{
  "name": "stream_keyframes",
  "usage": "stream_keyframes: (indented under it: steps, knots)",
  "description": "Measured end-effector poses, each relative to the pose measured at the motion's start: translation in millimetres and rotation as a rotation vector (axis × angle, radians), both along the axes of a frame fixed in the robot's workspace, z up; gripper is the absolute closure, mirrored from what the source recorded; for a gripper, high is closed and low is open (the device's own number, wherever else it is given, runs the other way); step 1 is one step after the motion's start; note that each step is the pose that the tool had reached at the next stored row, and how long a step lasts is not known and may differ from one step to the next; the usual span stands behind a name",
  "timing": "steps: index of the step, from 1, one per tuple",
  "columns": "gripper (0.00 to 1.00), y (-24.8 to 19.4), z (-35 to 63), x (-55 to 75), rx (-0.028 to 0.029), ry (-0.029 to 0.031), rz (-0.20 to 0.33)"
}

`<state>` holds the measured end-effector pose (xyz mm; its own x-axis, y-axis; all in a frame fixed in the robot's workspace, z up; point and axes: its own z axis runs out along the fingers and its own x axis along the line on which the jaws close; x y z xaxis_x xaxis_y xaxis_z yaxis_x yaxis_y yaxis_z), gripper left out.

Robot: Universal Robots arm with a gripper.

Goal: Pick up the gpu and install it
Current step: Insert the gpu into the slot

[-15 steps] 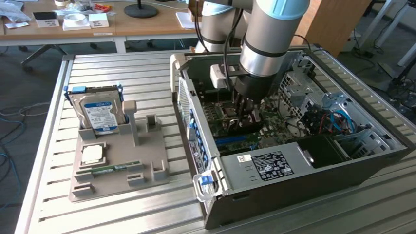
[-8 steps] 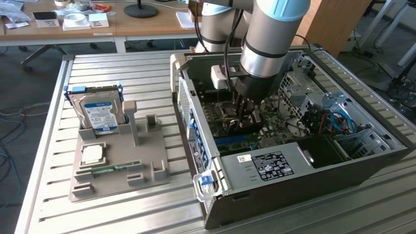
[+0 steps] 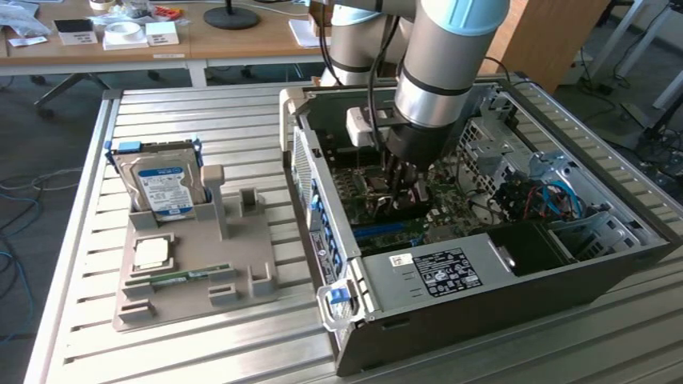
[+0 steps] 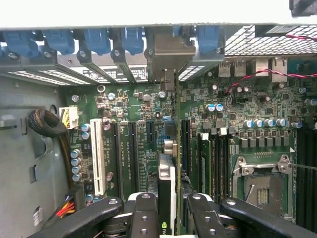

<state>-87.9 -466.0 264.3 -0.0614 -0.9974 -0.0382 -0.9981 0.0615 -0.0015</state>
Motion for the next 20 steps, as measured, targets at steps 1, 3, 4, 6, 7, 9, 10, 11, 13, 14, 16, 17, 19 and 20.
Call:
stream_keyframes:
  steps: [1, 3, 4, 6, 7, 9, 10, 11, 13, 14, 16, 17, 19, 20]
  knots:
    - [0.73, 0.0, -0.6, 0.0, -0.0001, 0.0, 0.0]
    - [0.73, 0.0, -1.7, 0.0, -0.0003, 0.0002, 0.0]
    - [0.73, 0.0, -2.5, 0.0, -0.0002, 0.0001, 0.0]
    - [0.73, -0.1, -4.1, 0.0, -0.0004, 0.0002, 0.0]
    - [0.73, 0.0, -4.9, 0.0, -0.0003, 0.0001, 0.0]
    - [0.73, -0.1, -5.2, 0.0, -0.0005, 0.0003, 0.0]
    - [0.73, -0.1, -5.2, 0.0, -0.0006, 0.0003, 0.0]
    - [0.73, -0.1, -5.3, -0.1, -0.0006, 0.0003, 0.0]
    - [0.73, 0.0, -6.5, -0.2, -0.0002, 0.0001, 0.0]
    - [0.73, 0.0, -6.9, -0.3, -0.0003, 0.0001, 0.0]
    - [0.73, -0.1, -8.0, -0.4, -0.0004, 0.0001, 0.0]
    - [0.73, 0.0, -8.6, -0.4, -0.0003, 0.0002, 0.0]
    - [0.73, 0.0, -10.4, -0.5, -0.0004, 0.0001, 0.0]
    - [0.73, -0.1, -11.2, -0.5, -0.0004, 0.0002, 0.0]
